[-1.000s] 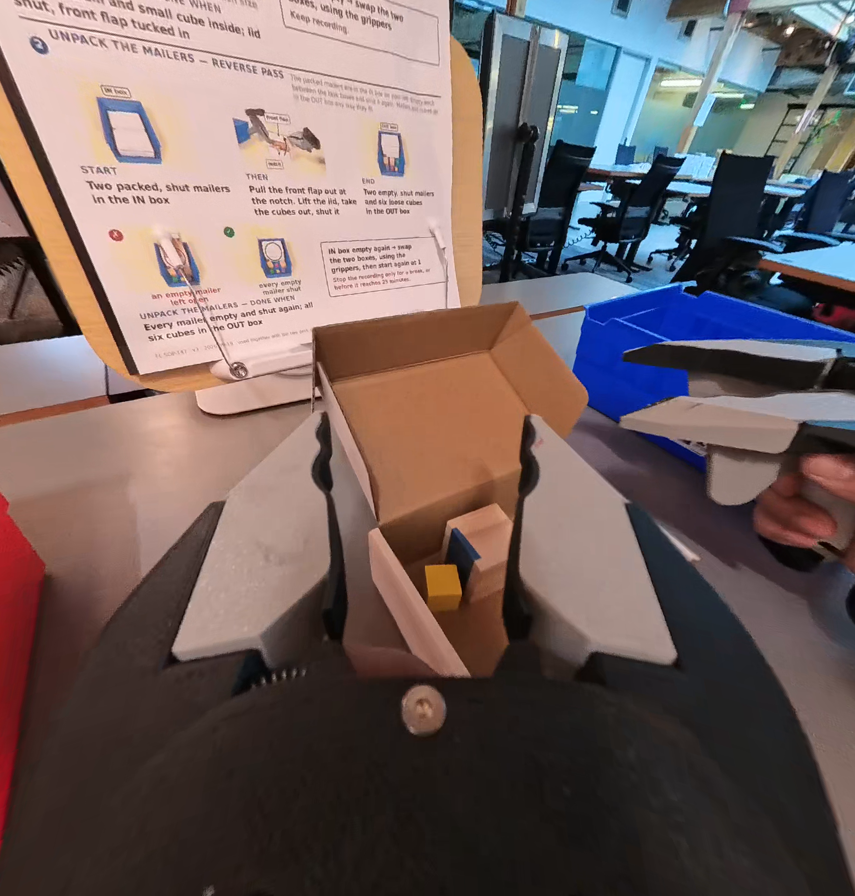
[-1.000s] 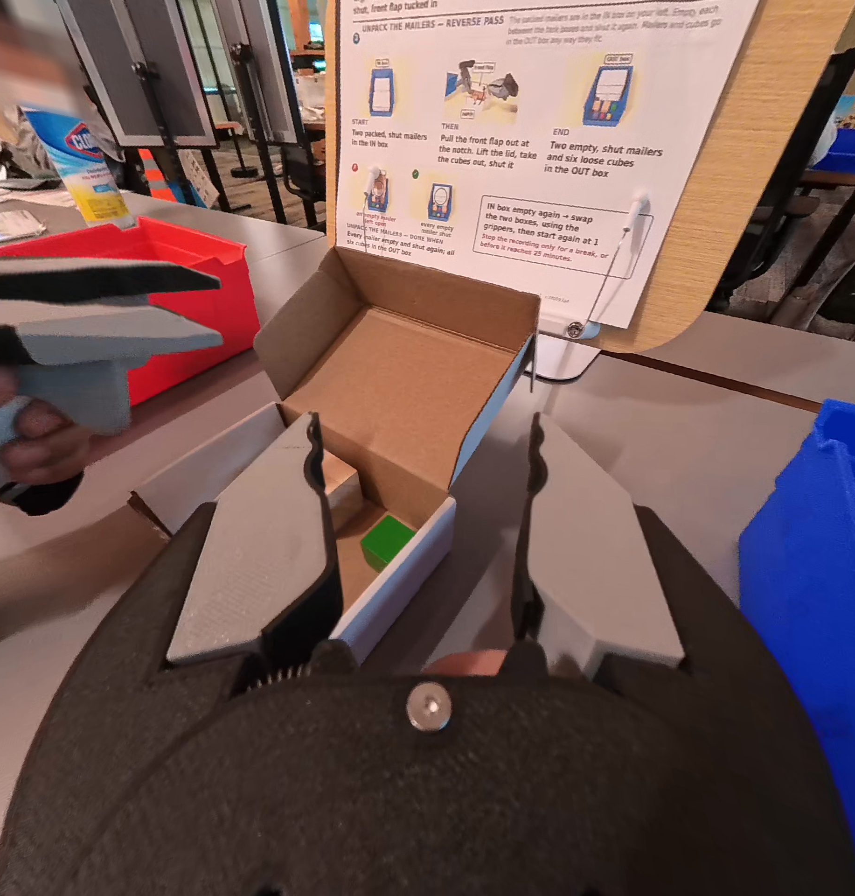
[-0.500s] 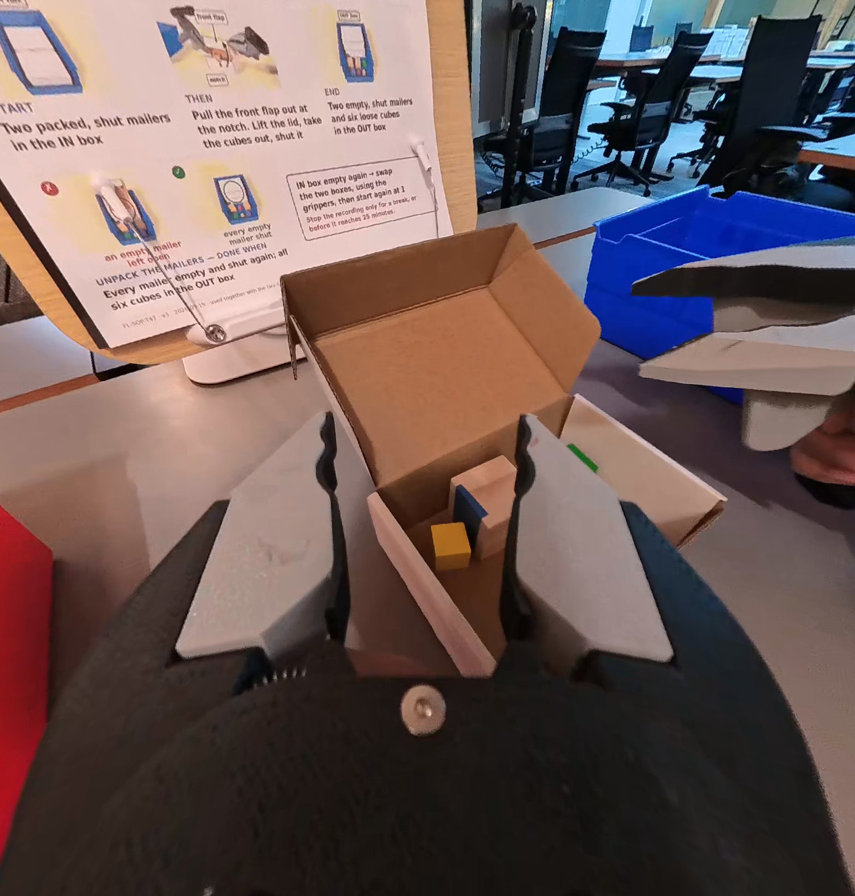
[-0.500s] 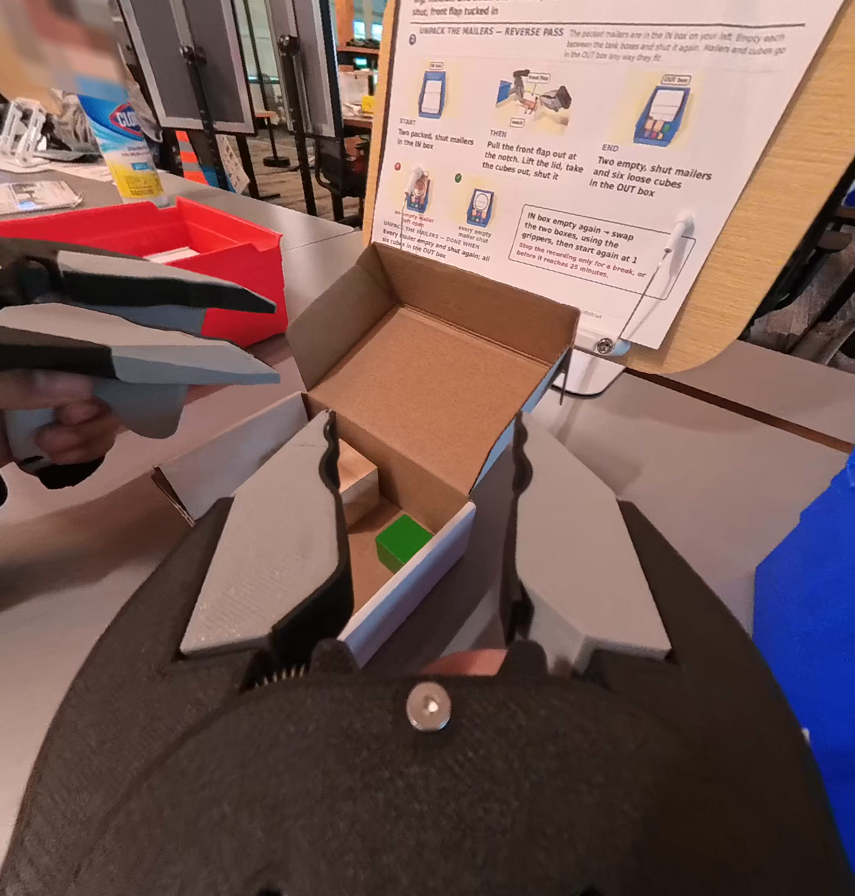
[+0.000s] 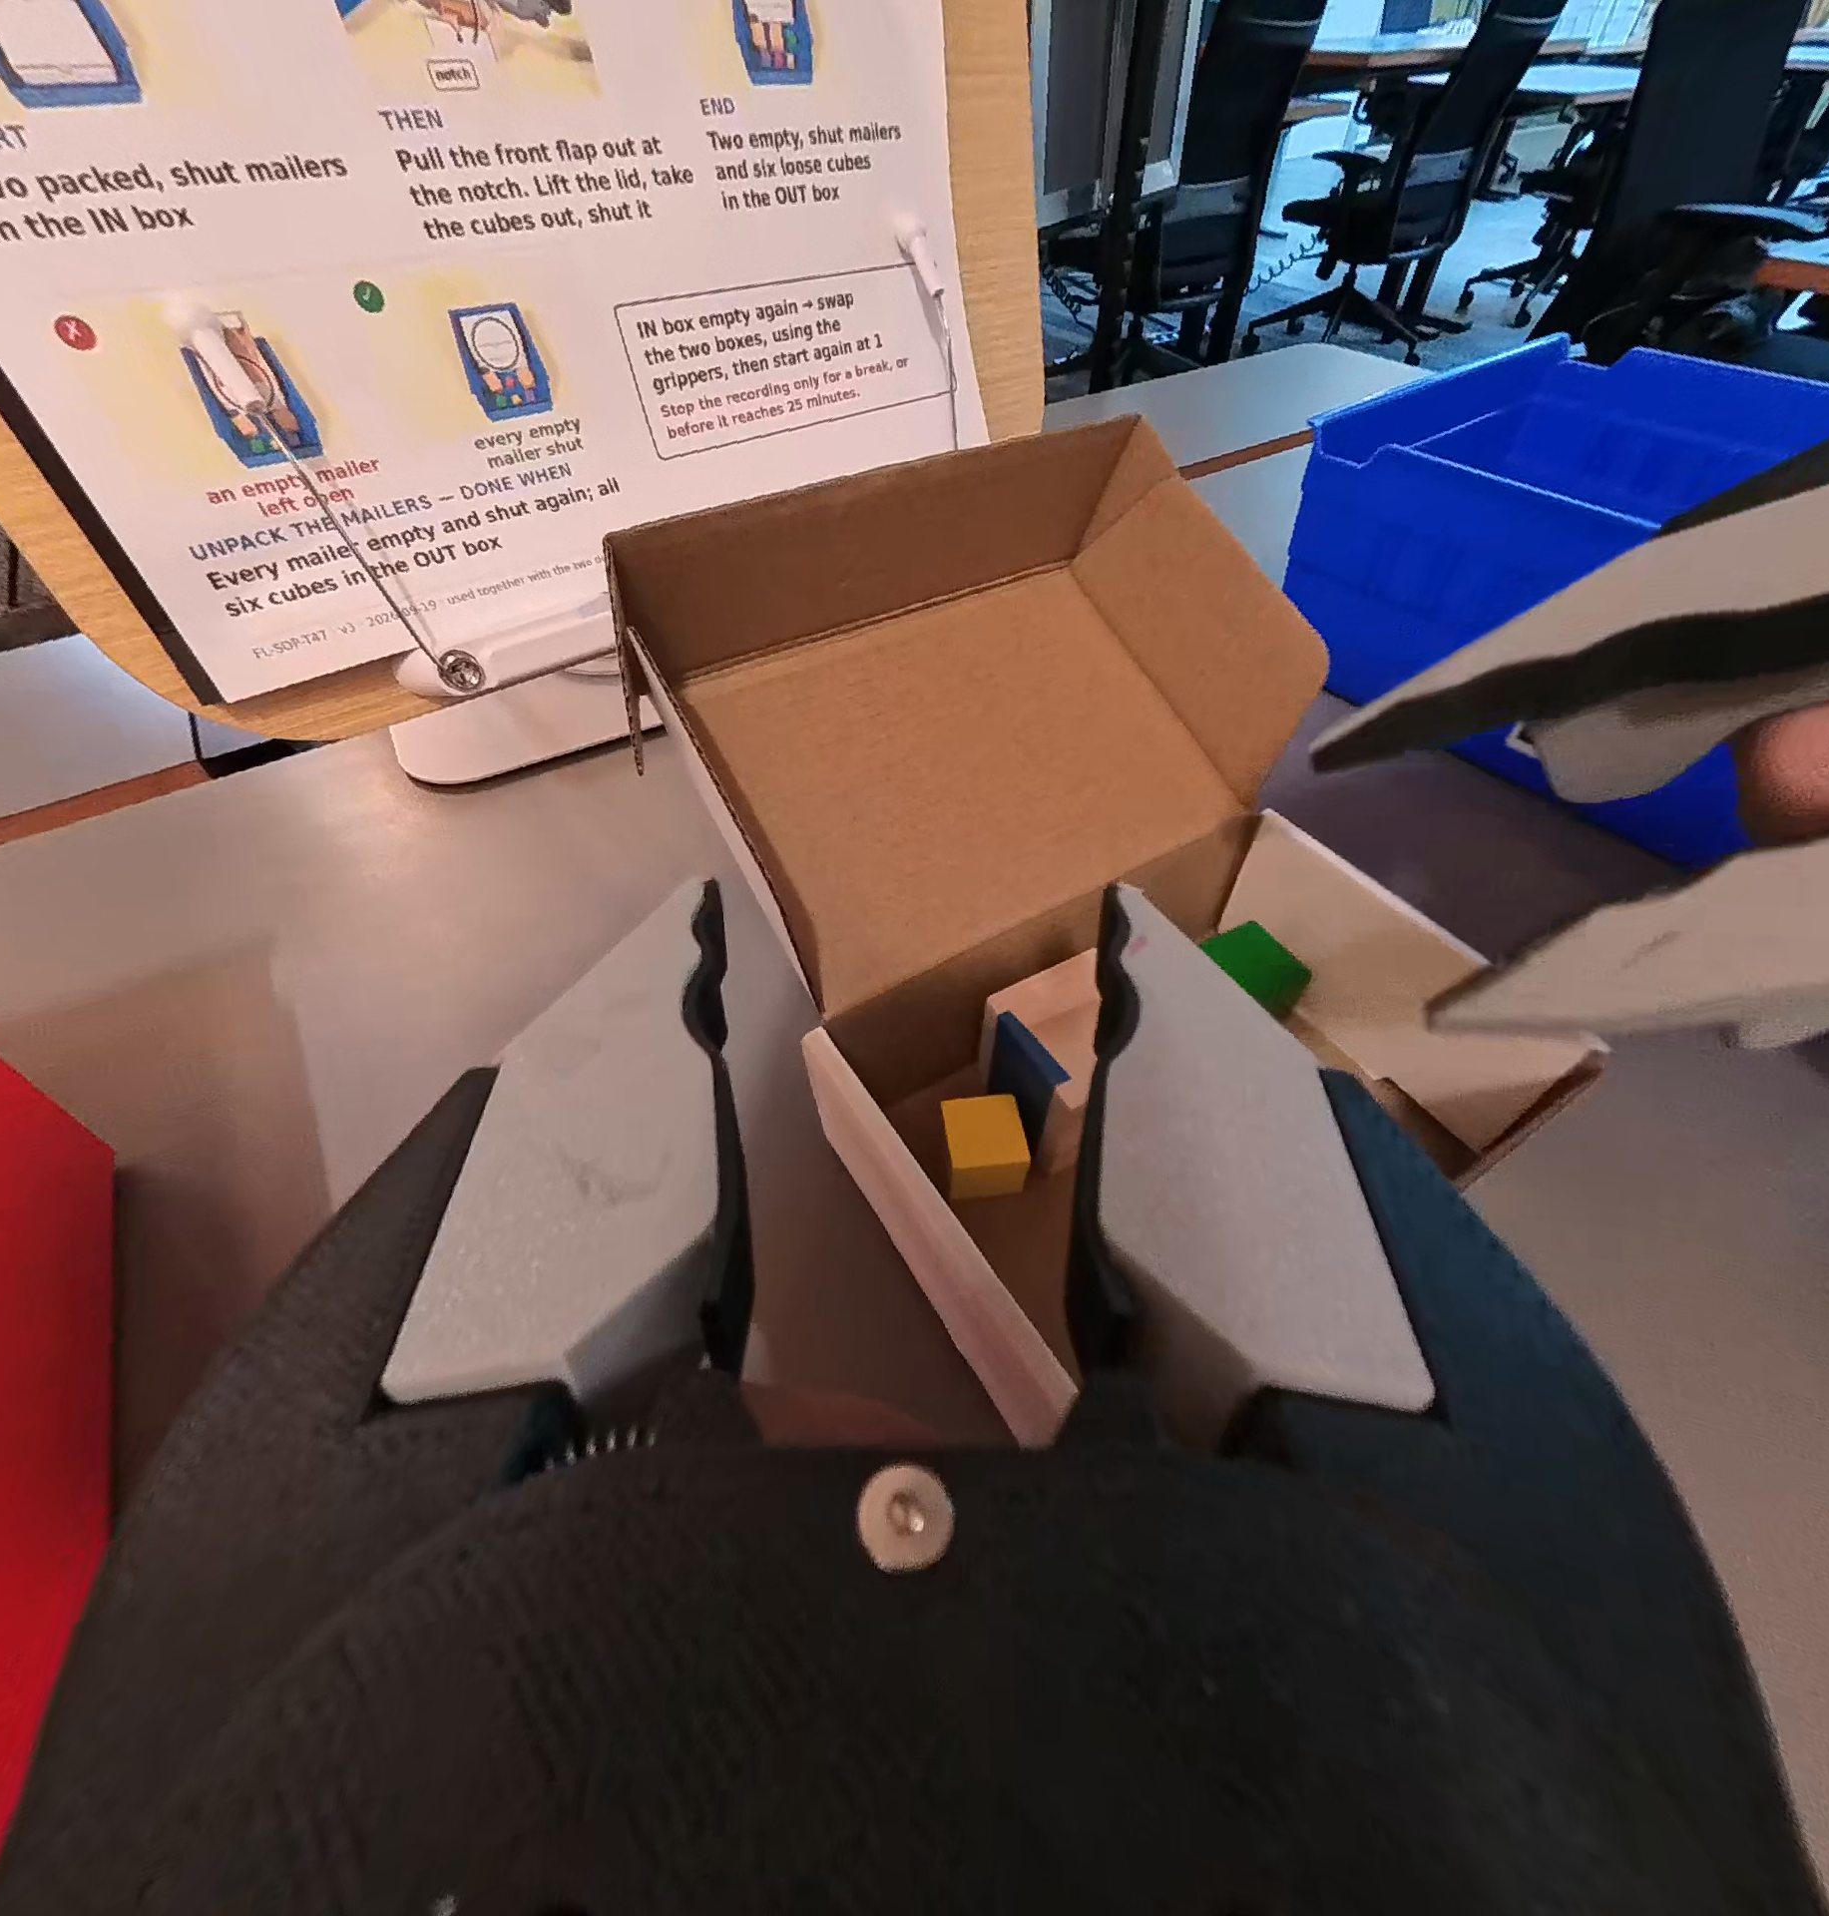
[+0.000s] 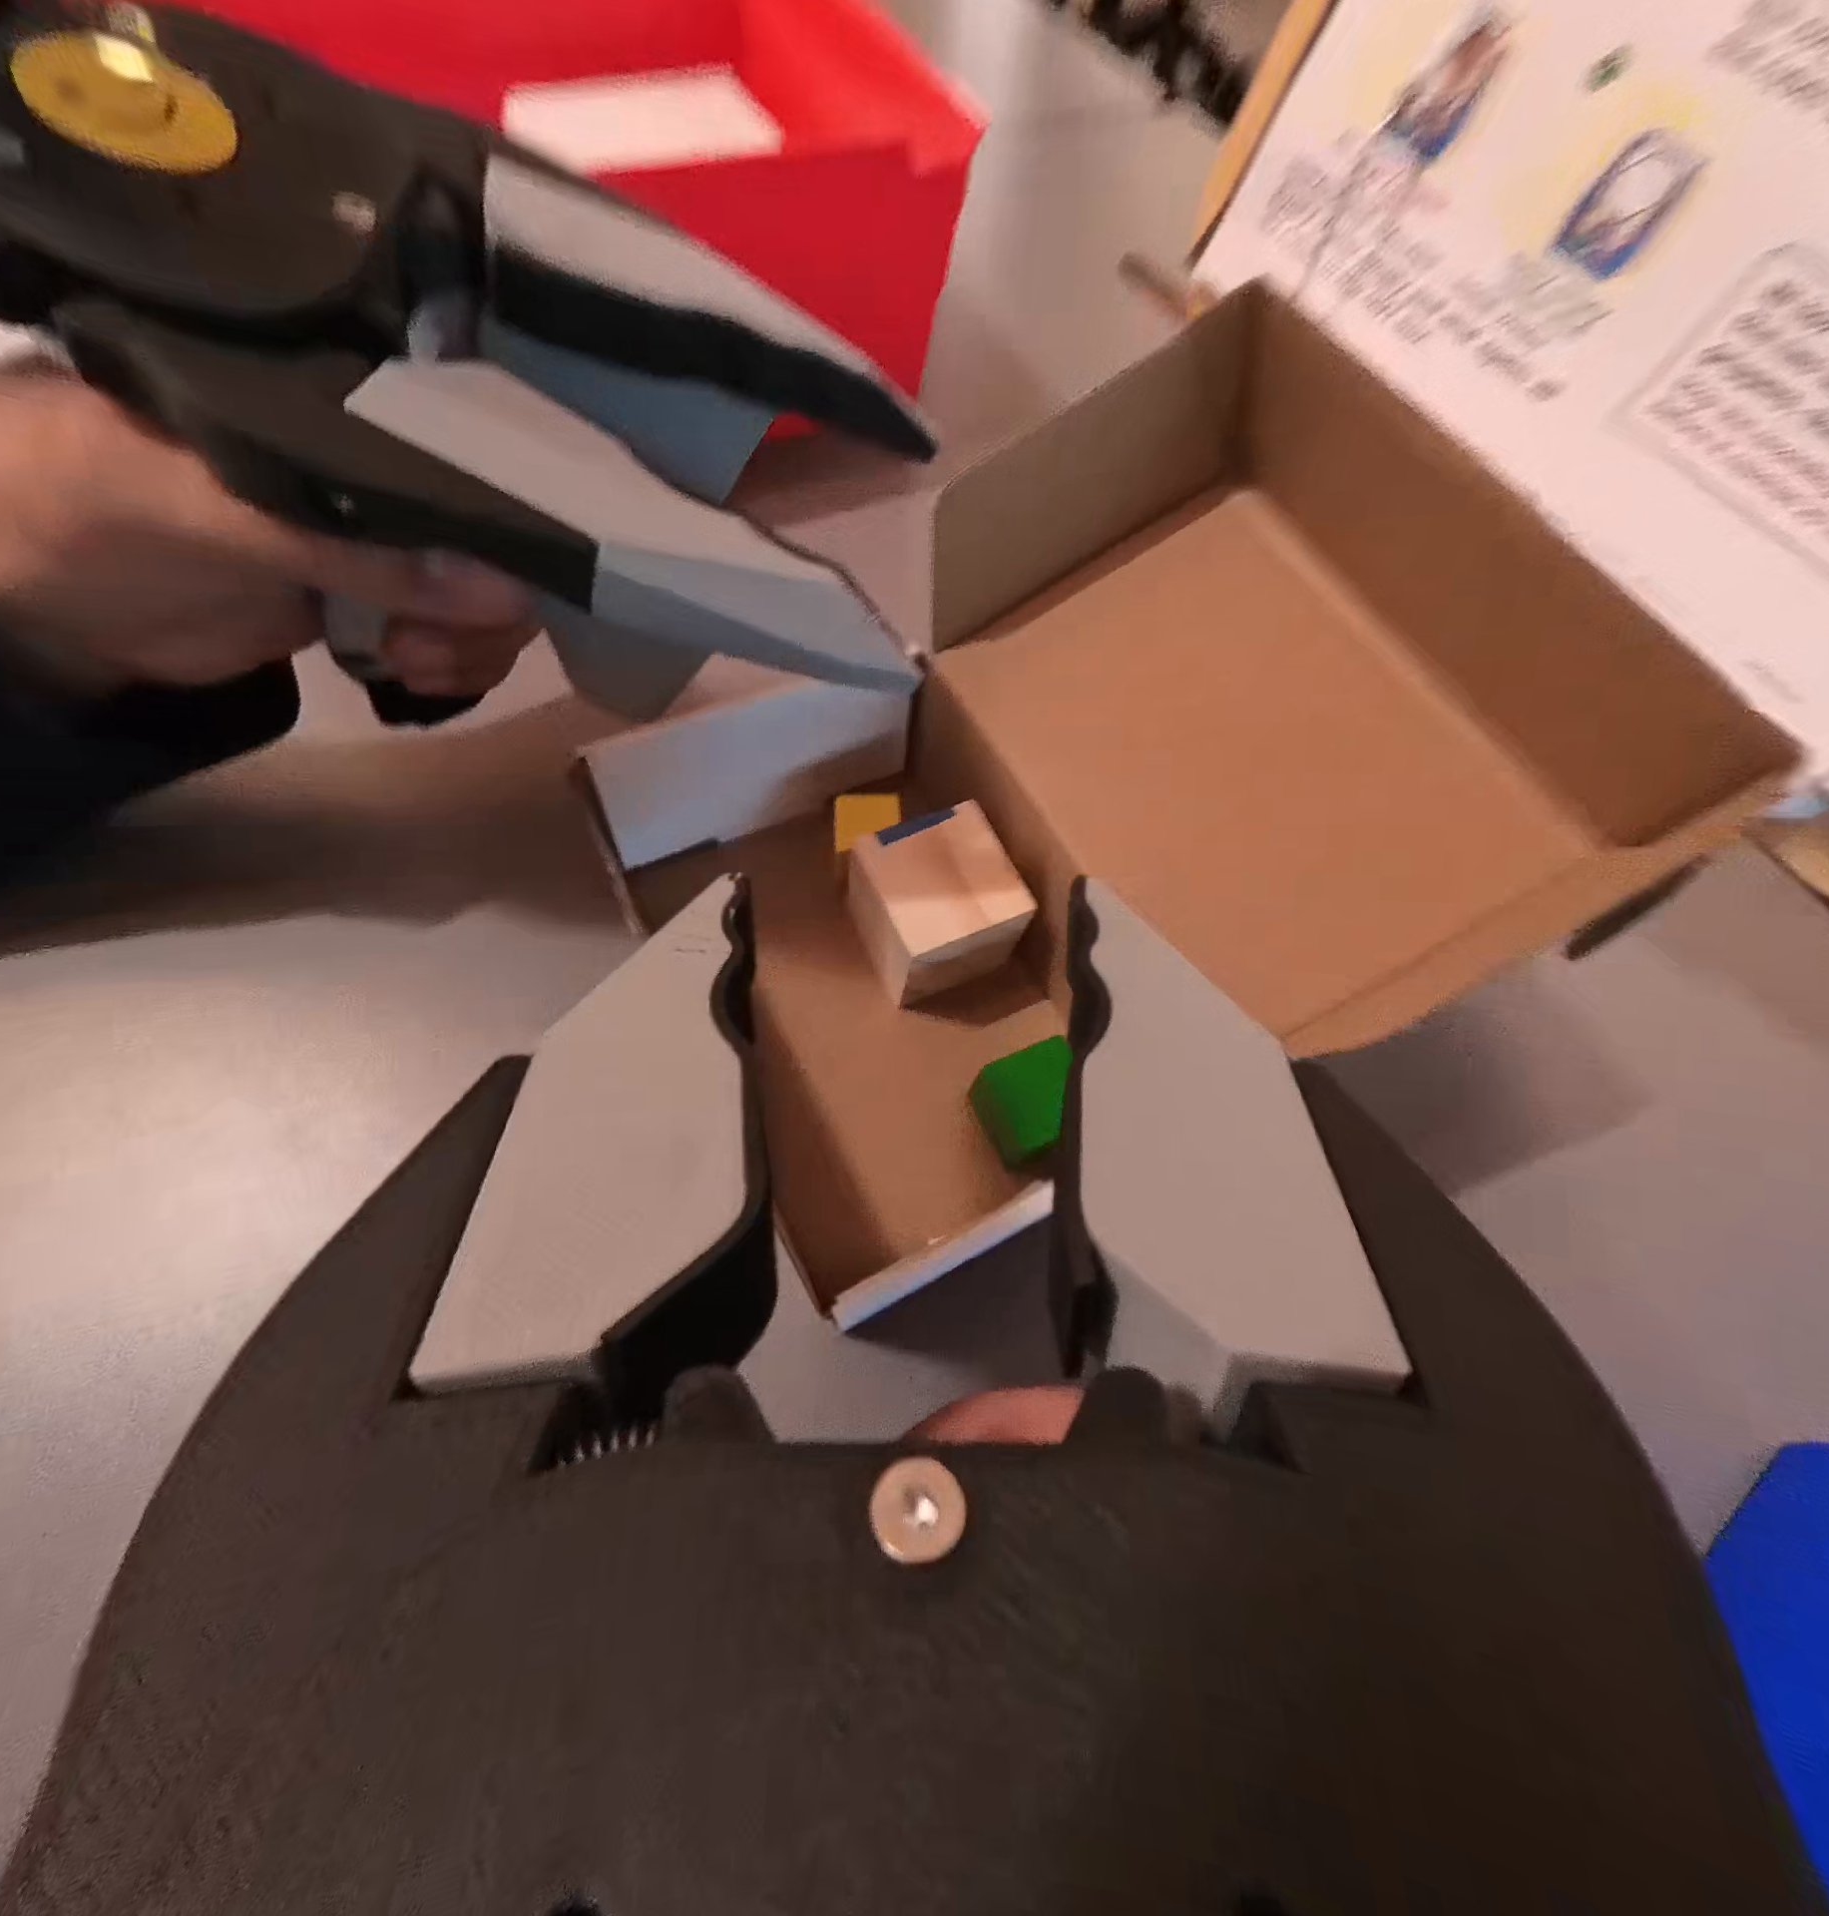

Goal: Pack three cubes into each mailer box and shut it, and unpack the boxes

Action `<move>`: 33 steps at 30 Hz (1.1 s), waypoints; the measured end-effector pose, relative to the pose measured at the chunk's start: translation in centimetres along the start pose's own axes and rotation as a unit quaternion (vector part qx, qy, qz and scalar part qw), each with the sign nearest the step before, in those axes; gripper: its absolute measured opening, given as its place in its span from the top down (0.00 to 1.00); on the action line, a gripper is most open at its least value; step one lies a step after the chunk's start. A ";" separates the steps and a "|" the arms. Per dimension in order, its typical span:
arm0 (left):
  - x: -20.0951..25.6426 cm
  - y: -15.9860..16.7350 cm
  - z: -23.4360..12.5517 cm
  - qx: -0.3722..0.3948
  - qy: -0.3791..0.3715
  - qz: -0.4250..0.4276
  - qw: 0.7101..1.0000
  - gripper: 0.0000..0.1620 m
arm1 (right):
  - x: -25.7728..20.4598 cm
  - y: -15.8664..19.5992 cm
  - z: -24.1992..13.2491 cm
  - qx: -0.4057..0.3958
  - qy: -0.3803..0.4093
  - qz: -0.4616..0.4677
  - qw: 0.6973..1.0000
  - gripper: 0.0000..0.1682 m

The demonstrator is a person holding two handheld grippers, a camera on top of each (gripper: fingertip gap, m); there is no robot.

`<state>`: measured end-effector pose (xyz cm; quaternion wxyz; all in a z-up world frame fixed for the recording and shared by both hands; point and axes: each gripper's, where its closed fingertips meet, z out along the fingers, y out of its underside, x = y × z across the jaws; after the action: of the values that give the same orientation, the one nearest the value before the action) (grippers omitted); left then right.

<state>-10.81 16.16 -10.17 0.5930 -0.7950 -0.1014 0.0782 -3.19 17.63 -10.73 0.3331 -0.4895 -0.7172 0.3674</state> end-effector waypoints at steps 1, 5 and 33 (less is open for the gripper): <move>-0.1 0.0 0.0 0.000 -0.001 0.000 1.000 0.57 | -0.4 0.2 0.5 -0.028 -0.010 -0.009 1.000 0.65; -0.5 0.1 0.0 0.000 -0.004 -0.009 1.000 0.57 | -0.7 1.3 2.7 -0.127 -0.032 -0.035 0.991 0.66; -3.4 4.0 1.1 -0.097 -0.073 0.025 0.992 0.57 | -0.2 4.0 6.5 -0.251 -0.054 -0.130 0.958 0.66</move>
<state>-14.08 15.23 -14.26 0.5017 -0.8433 -0.1313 0.1410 -6.72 17.13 -17.50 0.2055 -0.4388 -0.8609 0.1552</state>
